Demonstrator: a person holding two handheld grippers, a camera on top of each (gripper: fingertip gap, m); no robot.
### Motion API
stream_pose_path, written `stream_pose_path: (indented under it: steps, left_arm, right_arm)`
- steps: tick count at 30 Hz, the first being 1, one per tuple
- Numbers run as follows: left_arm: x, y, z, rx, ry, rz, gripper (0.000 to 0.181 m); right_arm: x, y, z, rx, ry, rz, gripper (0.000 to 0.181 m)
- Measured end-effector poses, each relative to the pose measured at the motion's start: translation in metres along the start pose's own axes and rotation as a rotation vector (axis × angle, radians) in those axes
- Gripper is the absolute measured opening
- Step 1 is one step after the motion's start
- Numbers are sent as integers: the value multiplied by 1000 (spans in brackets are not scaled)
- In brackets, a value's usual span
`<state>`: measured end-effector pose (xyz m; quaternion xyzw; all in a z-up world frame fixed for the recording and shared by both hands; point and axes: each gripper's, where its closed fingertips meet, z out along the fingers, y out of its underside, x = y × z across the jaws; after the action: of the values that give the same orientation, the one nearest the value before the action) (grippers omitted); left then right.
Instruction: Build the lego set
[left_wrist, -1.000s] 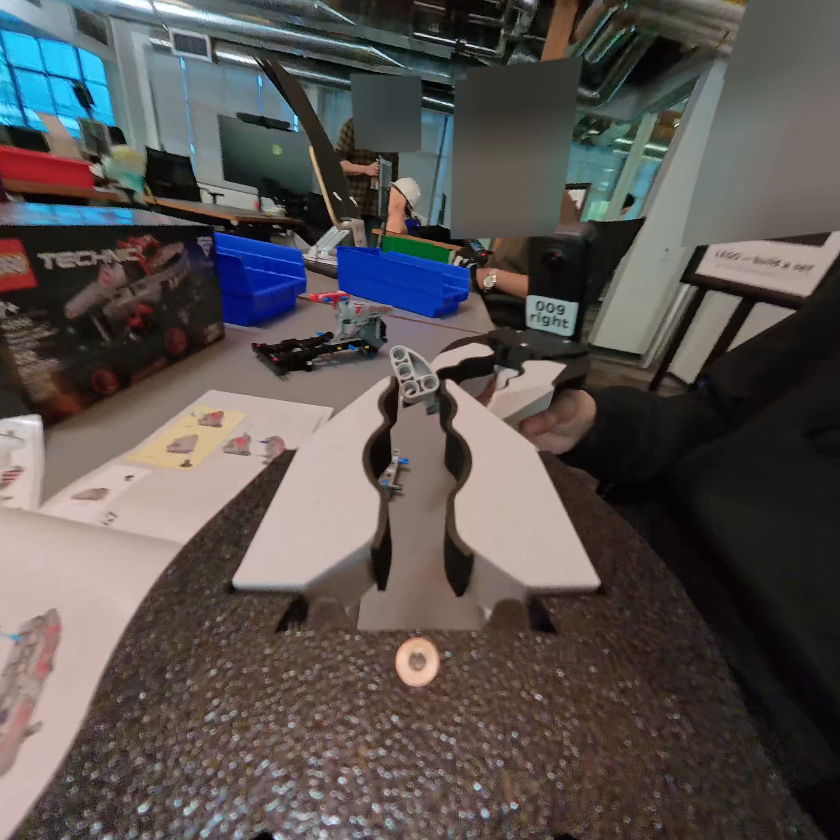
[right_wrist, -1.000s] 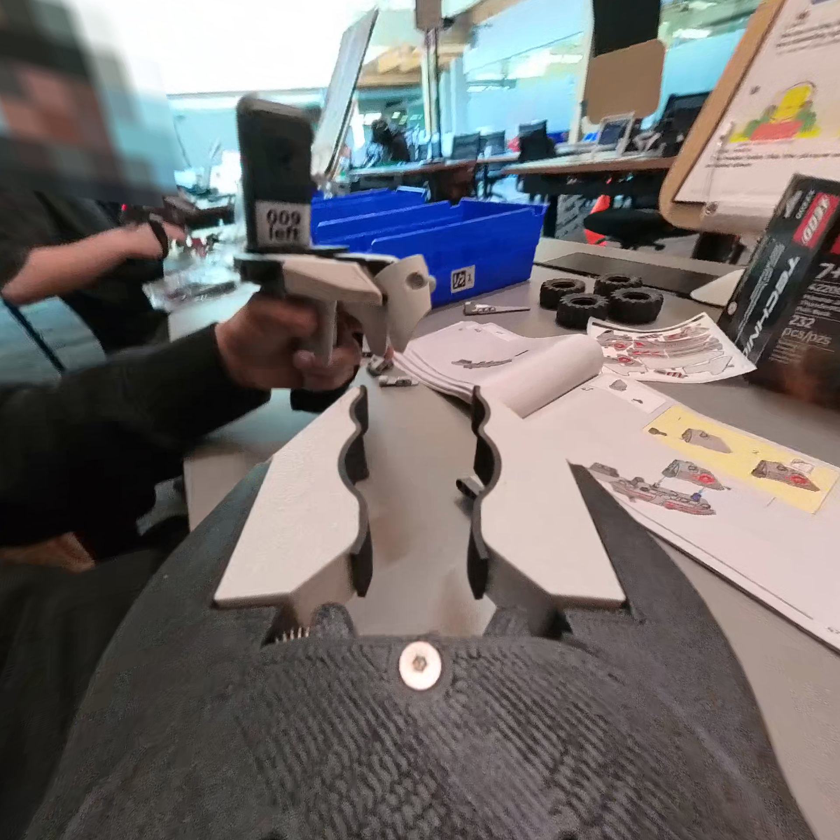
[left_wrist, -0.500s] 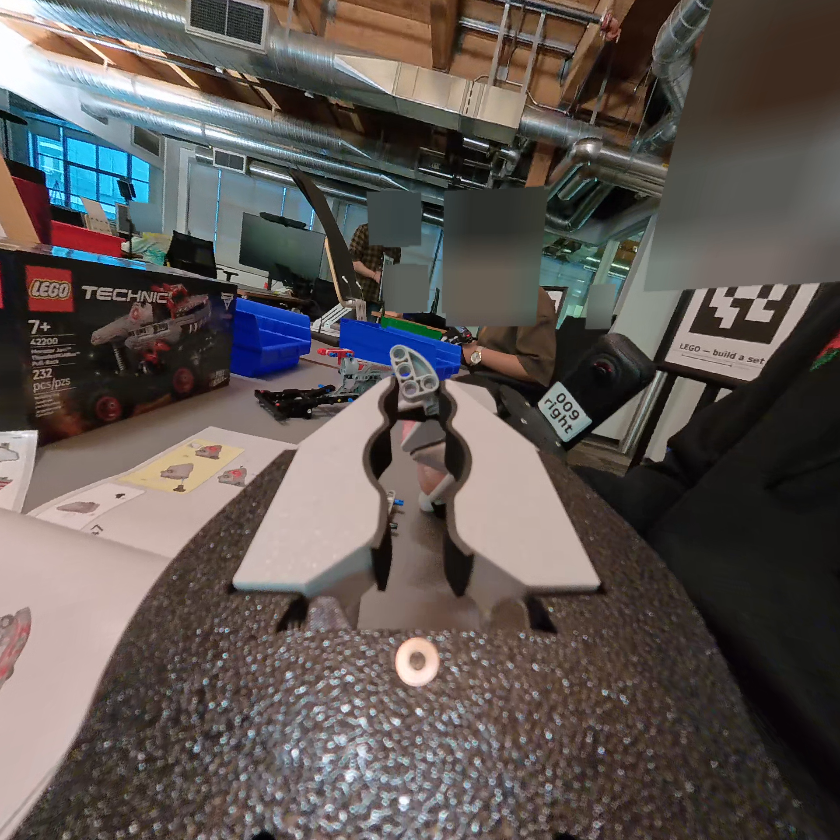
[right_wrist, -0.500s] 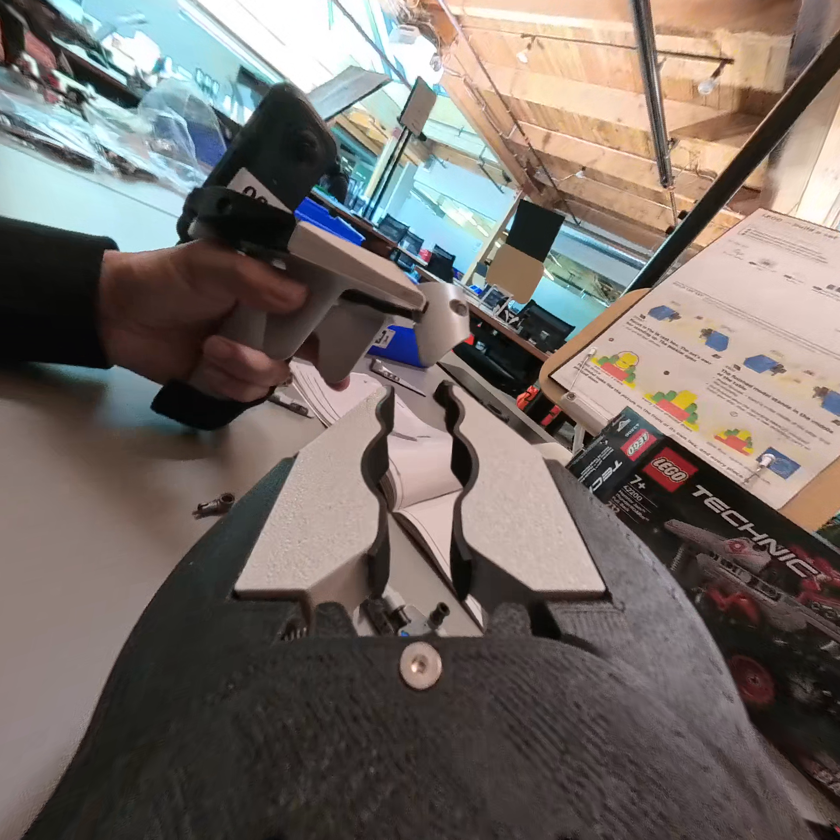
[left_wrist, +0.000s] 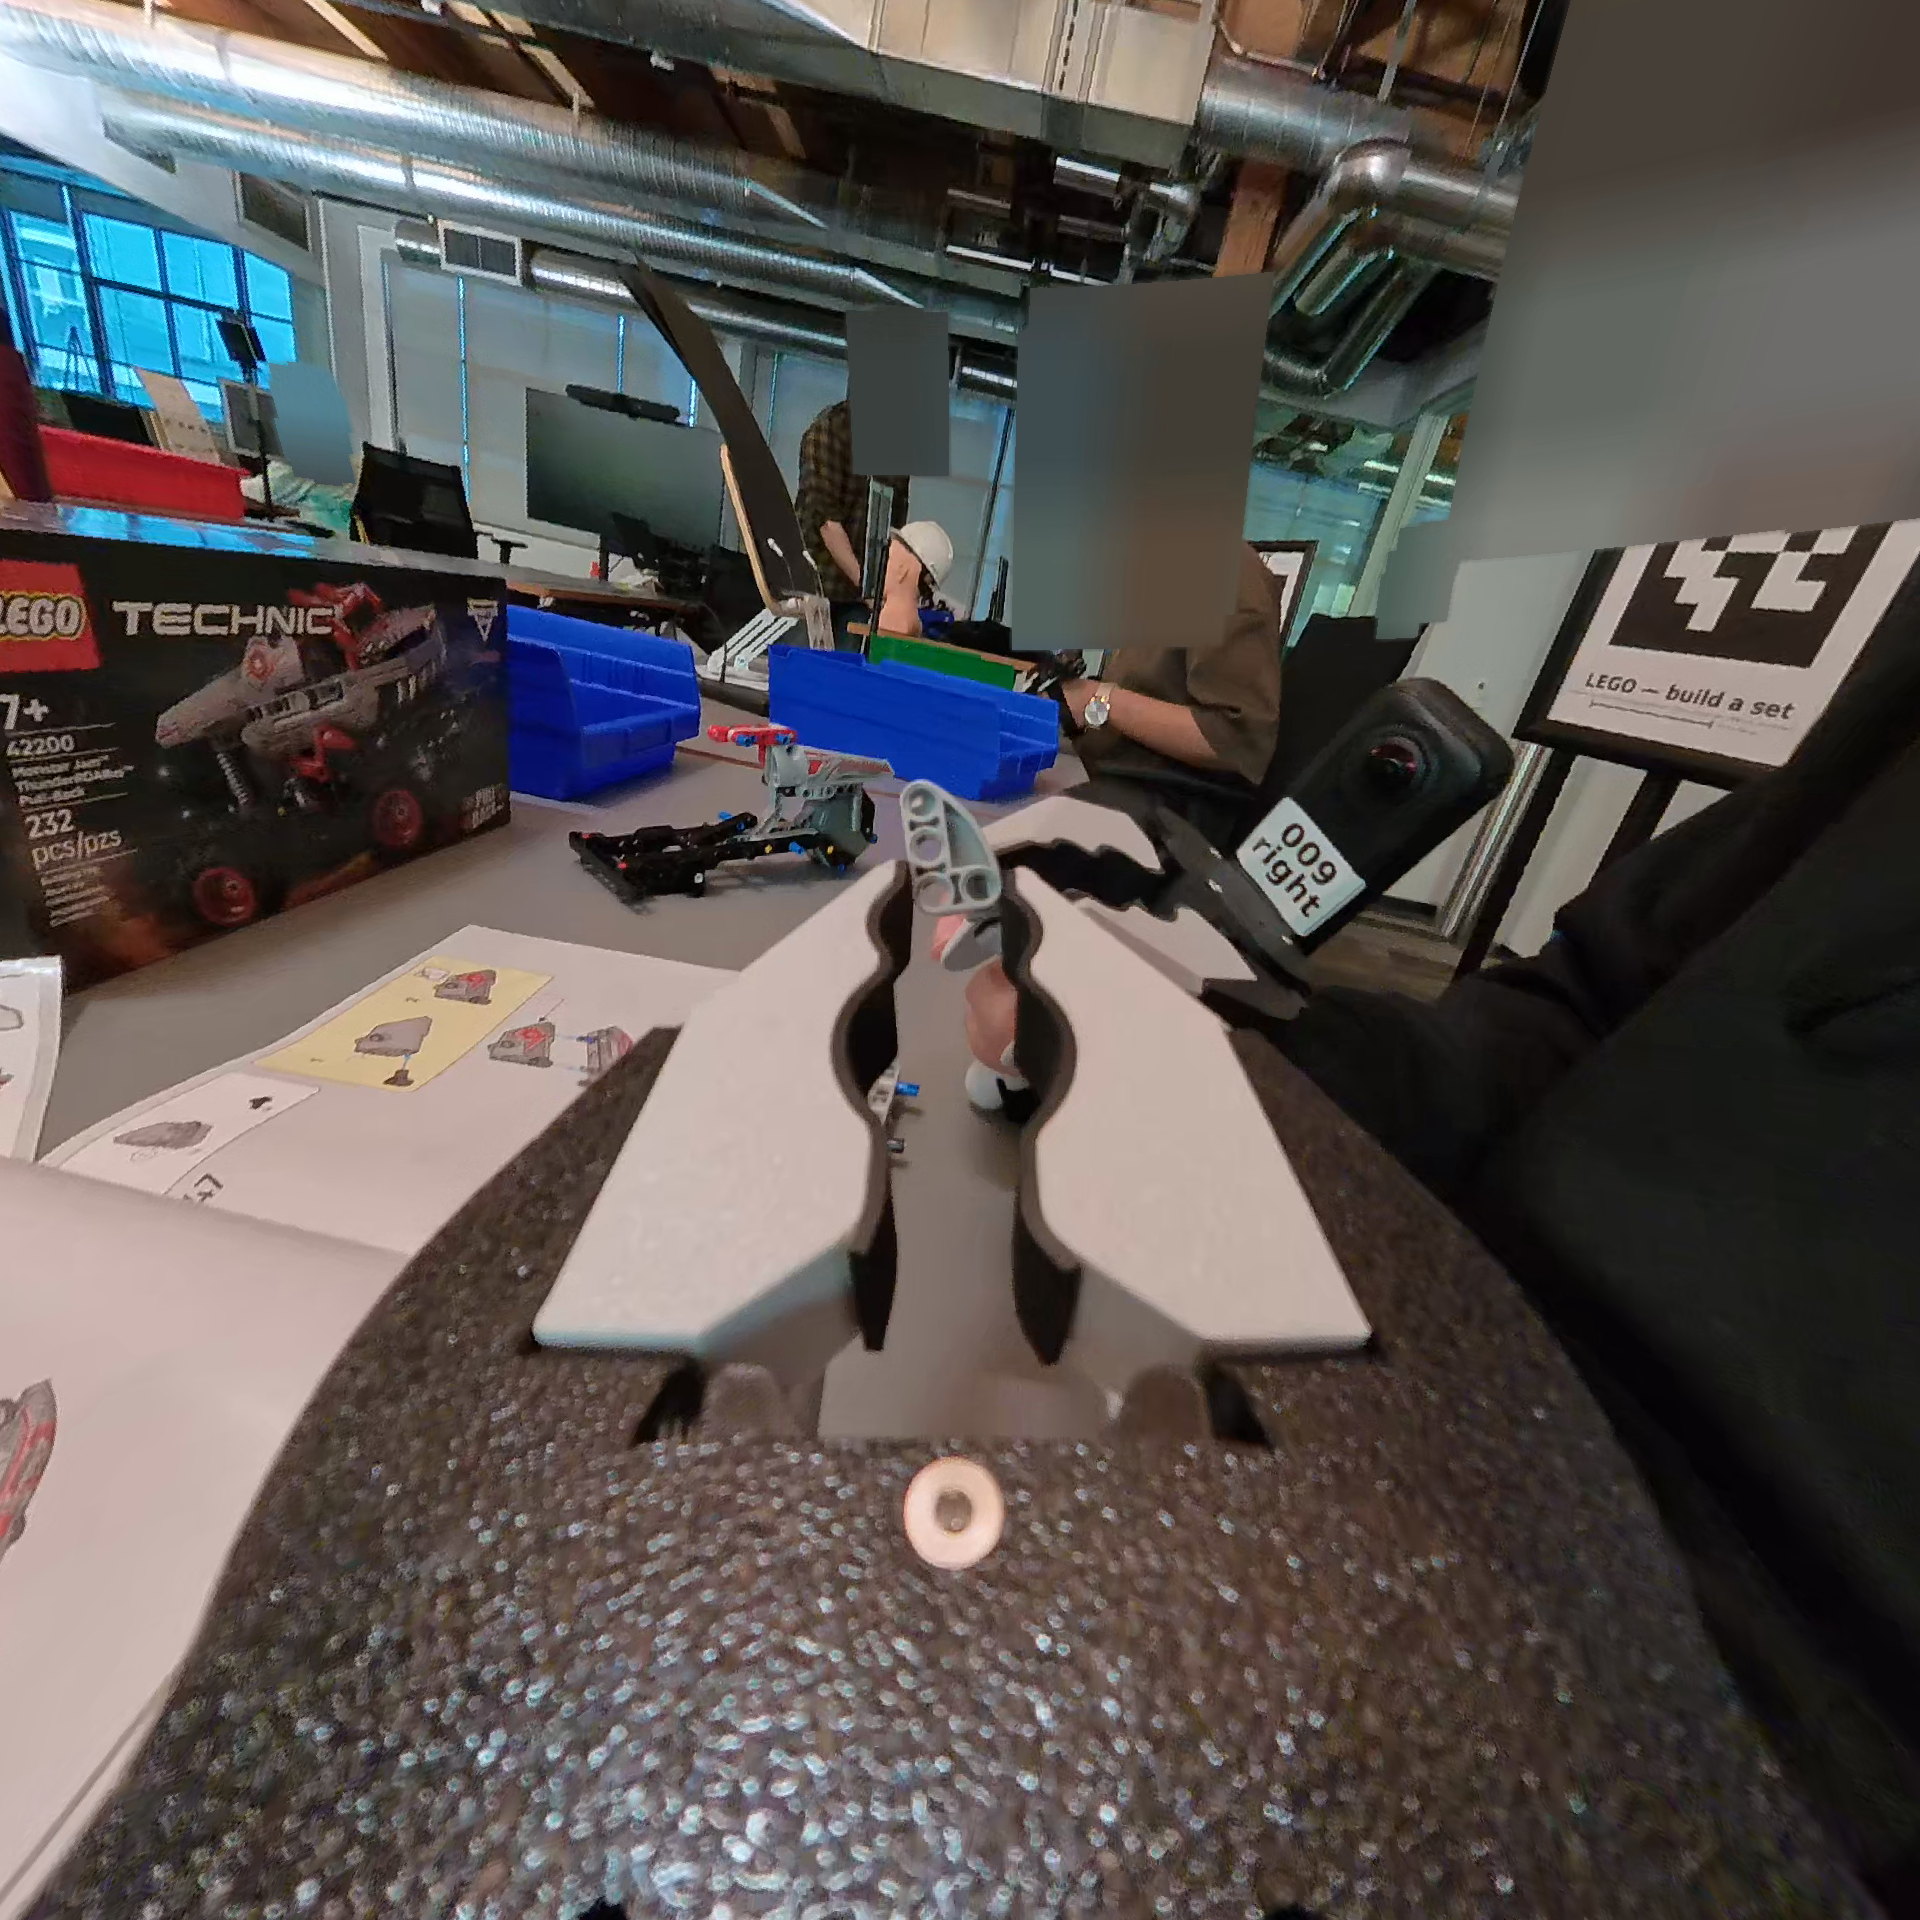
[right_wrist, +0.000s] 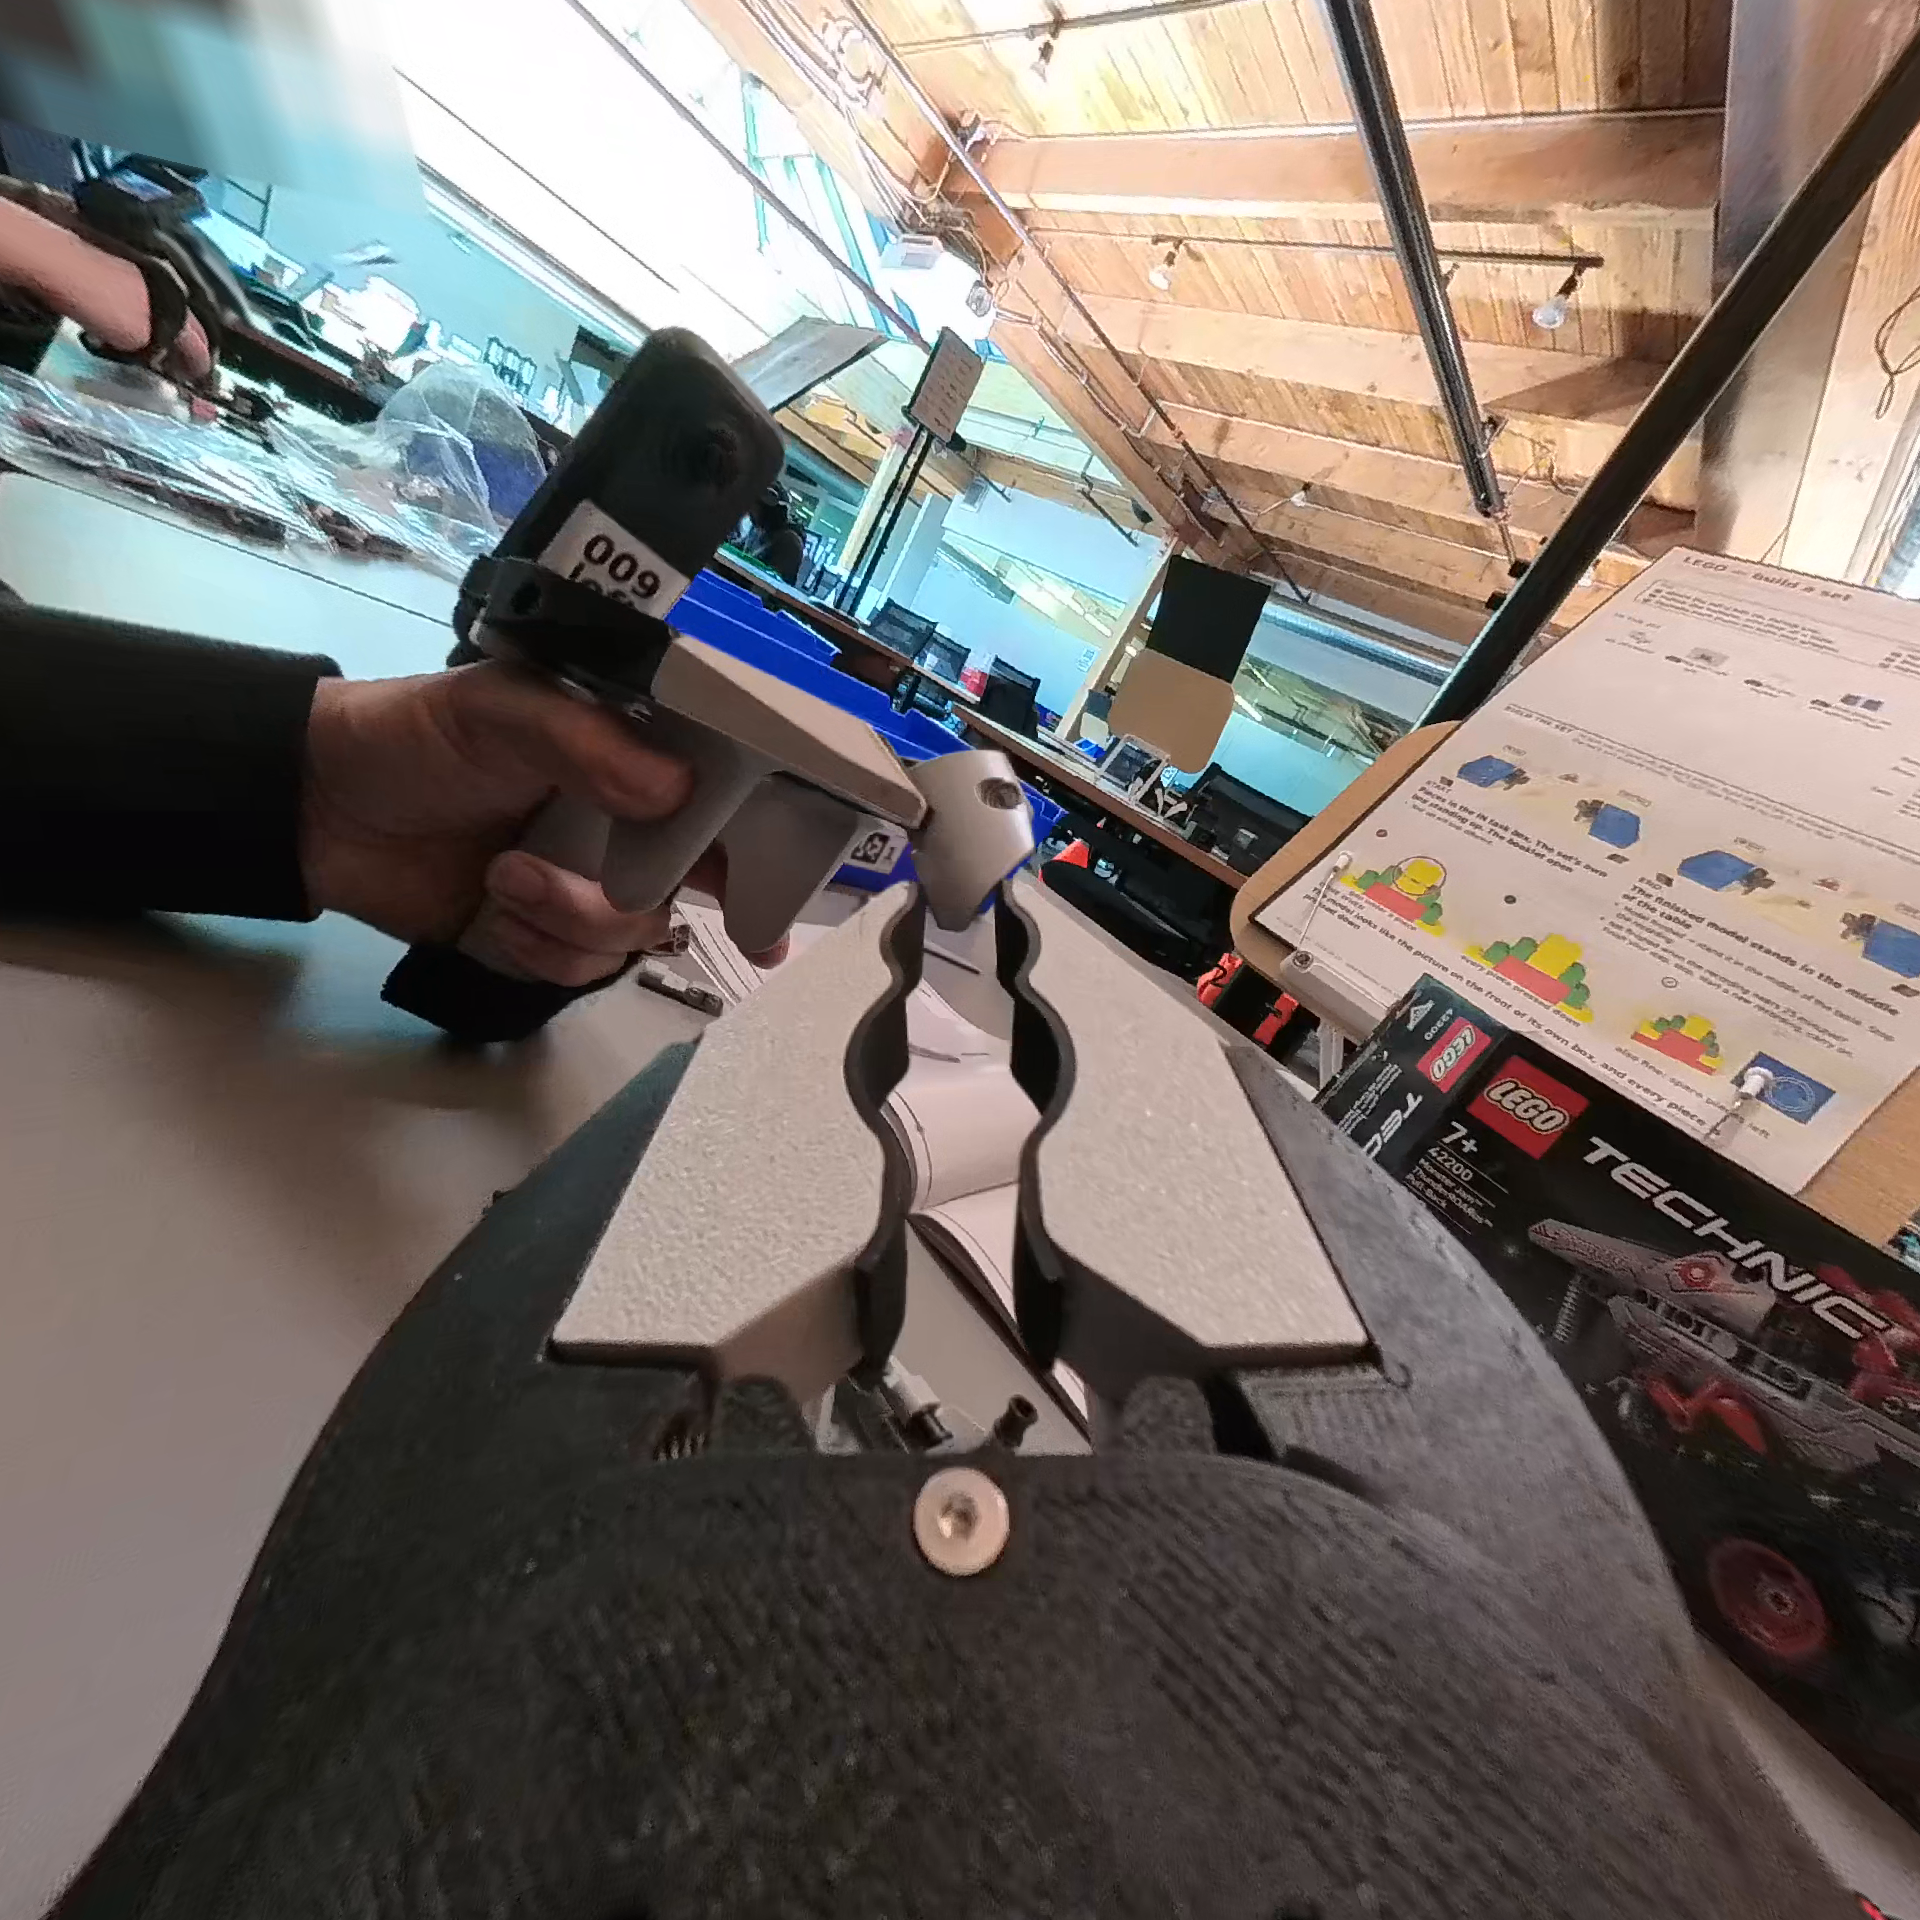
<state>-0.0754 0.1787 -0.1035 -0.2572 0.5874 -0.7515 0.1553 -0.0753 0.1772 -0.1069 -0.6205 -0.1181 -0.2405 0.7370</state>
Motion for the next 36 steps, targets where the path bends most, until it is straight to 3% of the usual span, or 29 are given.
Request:
stream_pose_path:
  steps: [11, 15, 16, 19, 22, 25, 29, 36]
  left_arm:
    - [4, 10, -4, -184, -39, 98, 14]
    - [9, 5, -4, -177, -38, 127, 14]
    - [14, 4, -2, -165, -14, 121, 14]
    - [24, 4, 8, -155, 28, 138, 14]
    - [32, 9, 16, -190, 48, 189, 14]
    - [38, 10, 18, -209, 75, 215, 14]
    - [42, 10, 22, -206, 84, 250, 14]
    - [35, 15, 26, -192, 56, 245, 14]
  right_arm:
    - [-12, 10, -11, -73, -124, -14, 8]
    - [-8, 12, -26, -198, -302, 343, 19]
    - [-4, 10, -29, -203, -325, 444, 25]
    - [0, 4, -34, -140, -361, 607, 21]
    - [-8, 1, -36, -97, -435, 696, 18]
    - [-14, -6, -39, -69, -504, 724, 0]
    - [-7, -8, -40, -30, -492, 772, 7]
    - [-13, -6, -37, -63, -551, 811, 0]
